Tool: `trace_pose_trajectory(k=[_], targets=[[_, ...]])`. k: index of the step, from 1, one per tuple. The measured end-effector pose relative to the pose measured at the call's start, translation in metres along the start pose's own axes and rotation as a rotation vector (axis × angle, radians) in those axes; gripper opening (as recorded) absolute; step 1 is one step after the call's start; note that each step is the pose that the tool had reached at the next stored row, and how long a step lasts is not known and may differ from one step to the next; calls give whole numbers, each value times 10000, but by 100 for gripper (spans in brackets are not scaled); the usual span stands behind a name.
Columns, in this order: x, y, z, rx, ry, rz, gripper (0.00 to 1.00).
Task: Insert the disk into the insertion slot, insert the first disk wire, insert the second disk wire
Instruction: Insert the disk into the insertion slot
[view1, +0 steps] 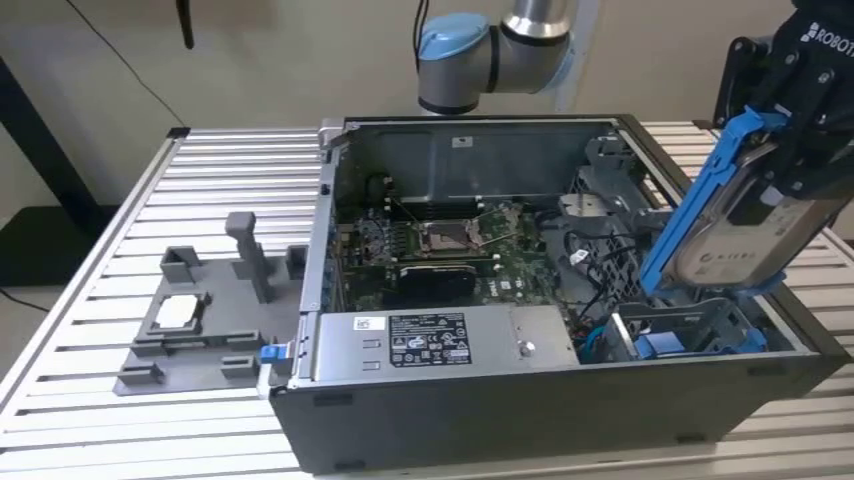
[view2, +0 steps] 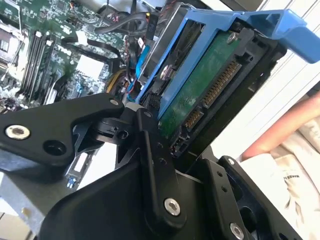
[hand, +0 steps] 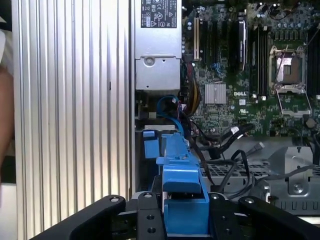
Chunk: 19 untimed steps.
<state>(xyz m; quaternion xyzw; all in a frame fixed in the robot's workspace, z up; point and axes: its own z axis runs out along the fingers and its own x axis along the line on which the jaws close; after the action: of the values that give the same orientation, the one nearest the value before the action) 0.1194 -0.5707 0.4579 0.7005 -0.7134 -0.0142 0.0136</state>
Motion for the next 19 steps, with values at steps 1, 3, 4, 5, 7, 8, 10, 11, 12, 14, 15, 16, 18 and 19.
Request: trace_pose_trajectory(k=[1,3,4,5,7,8,10,11,12,14,15,16,18,19], targets=[[2,-1,17,0,-6,-1,33],[5,-2,54,0,-38,-2,33],[6,-3,70,-1,-52,-2,33],[6,-4,90,-1,-59,-3,33],[6,-5,126,-1,-65,-4,33],[7,-7,144,-1,-68,-5,33],[9,-11,182,-1,-72,-8,33],[10,-13,200,-1,-74,-10,33],[10,-15,218,-1,-74,-12,33],[10,-19,254,-1,-75,-14,33],[10,-20,272,-2,-76,-15,33],[11,-23,290,-2,-75,-16,33],[12,-28,325,-2,-75,-17,33],[13,-29,345,-1,-76,-17,33]])
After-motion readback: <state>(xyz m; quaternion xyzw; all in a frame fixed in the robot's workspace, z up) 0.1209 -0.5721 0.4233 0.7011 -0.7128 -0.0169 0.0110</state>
